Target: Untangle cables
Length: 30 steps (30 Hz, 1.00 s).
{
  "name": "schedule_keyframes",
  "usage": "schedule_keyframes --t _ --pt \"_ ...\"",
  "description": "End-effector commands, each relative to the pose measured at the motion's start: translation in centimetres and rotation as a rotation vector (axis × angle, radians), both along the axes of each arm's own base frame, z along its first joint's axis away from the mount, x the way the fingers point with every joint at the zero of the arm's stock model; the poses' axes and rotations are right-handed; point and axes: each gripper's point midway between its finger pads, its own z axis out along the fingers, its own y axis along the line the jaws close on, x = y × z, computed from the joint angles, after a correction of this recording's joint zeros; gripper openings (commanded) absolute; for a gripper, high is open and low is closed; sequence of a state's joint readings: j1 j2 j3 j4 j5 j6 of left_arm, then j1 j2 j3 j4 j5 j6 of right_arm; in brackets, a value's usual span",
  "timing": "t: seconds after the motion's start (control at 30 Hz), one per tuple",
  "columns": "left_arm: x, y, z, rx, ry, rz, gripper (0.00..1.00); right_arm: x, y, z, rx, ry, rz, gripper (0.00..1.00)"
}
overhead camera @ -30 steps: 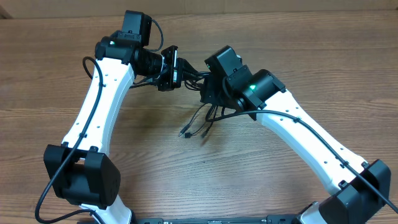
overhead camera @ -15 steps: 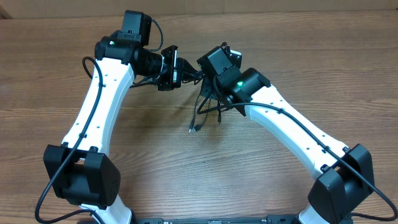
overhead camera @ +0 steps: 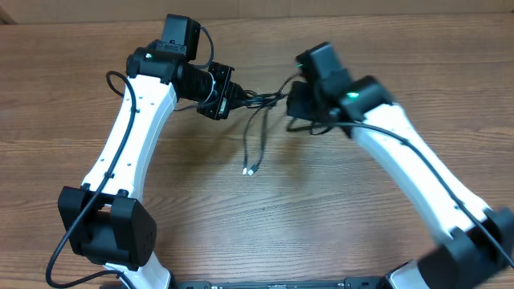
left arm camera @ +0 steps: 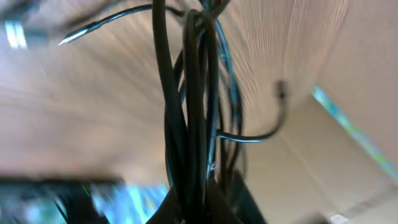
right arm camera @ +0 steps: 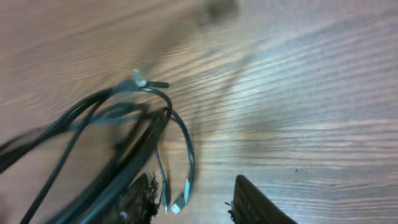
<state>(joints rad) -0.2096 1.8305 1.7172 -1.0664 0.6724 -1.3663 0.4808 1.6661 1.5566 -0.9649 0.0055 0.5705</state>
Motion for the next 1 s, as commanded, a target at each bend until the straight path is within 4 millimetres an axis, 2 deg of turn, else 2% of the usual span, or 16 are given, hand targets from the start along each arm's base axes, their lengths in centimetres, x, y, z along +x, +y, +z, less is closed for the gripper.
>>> schedule_keyframes --t 0.0,0.1,0.17,0.27,0.37,0.47,0.77,0.97 --pt "1.0 2.0 0.4 0.197 -0.259 -0.165 0.04 -2.4 0.3 5.2 0.1 -0.082 0.192 0.47" --pt "1.2 1.2 1.1 0.18 -0.41 -0.327 0.04 -4.2 1.3 6.0 0.163 -0.072 0.352 0.51" --pt "1.6 -0.1 2.4 0.143 -0.606 -0.493 0.04 -5.3 2.1 6.0 0.185 -0.066 0.453 0.52" --pt "1.3 -1.0 3.2 0.091 -0.68 -0.563 0.04 -6.3 2.7 5.8 0.198 -0.051 0.531 0.52" --pt "1.1 -0.8 3.0 0.068 -0.582 -0.482 0.04 -6.9 3.4 5.8 0.185 -0.072 0.608 0.52" --pt "0.5 -0.8 2.8 0.029 -0.439 -0.373 0.04 -6.1 3.1 5.0 0.113 -0.09 0.601 0.53" --pt "-4.4 -0.5 1.4 -0.035 0.056 -0.141 0.04 -5.7 4.3 1.3 0.003 -0.083 0.806 0.52" --pt "-5.1 -0.5 1.4 -0.048 0.089 -0.145 0.04 -6.5 5.5 -1.0 0.007 -0.016 0.871 0.46"
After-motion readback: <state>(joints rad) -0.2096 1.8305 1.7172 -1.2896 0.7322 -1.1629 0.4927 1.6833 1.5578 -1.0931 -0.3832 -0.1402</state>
